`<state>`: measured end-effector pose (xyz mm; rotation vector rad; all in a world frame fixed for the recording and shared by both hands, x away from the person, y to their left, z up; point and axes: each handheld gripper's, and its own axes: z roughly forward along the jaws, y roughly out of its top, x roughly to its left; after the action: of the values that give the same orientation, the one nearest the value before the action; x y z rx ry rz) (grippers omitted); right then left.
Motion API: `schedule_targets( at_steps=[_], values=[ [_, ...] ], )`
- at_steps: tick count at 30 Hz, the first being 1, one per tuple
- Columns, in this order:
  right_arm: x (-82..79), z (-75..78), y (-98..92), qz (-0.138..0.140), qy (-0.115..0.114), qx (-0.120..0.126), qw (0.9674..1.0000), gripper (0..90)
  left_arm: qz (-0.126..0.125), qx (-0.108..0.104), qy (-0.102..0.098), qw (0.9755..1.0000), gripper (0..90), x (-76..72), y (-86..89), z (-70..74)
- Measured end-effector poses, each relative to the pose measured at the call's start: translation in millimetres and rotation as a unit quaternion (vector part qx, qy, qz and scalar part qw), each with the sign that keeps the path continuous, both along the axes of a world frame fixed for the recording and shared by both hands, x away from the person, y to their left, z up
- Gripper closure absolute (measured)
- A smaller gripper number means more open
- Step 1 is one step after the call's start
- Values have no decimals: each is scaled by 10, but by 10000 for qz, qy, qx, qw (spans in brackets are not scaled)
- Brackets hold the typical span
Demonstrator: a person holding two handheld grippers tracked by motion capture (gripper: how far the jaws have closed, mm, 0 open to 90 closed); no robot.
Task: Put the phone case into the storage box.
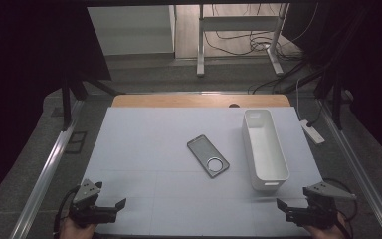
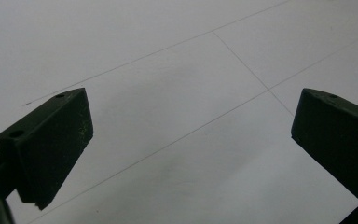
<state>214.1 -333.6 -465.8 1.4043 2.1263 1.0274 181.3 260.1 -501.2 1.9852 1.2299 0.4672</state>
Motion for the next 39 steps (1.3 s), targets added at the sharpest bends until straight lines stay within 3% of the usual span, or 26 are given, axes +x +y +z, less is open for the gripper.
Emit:
schedule_targets(
  at_steps=[5, 13, 23, 29, 39],
  values=[
    [-3, 2, -22, -107, -99, -99, 9998, 0, 2, -36, 21, 10000, 0, 3, 9, -1],
    [23, -14, -20, -70, 77, -97, 9999, 0, 1, -84, 59, 9999, 0, 15, 16, -5],
    [32, -20, -7, -45, 120, -157, 9998, 0, 16, -142, 136, 9998, 0, 30, 27, -8],
    [24, -21, -1, -27, 69, -195, 9998, 0, -109, -360, 321, 9988, 0, 69, 59, -14],
    [14, -20, -4, -4, 21, -164, 9999, 0, -259, -304, 329, 9987, 0, 150, 14, -25]
  ],
)
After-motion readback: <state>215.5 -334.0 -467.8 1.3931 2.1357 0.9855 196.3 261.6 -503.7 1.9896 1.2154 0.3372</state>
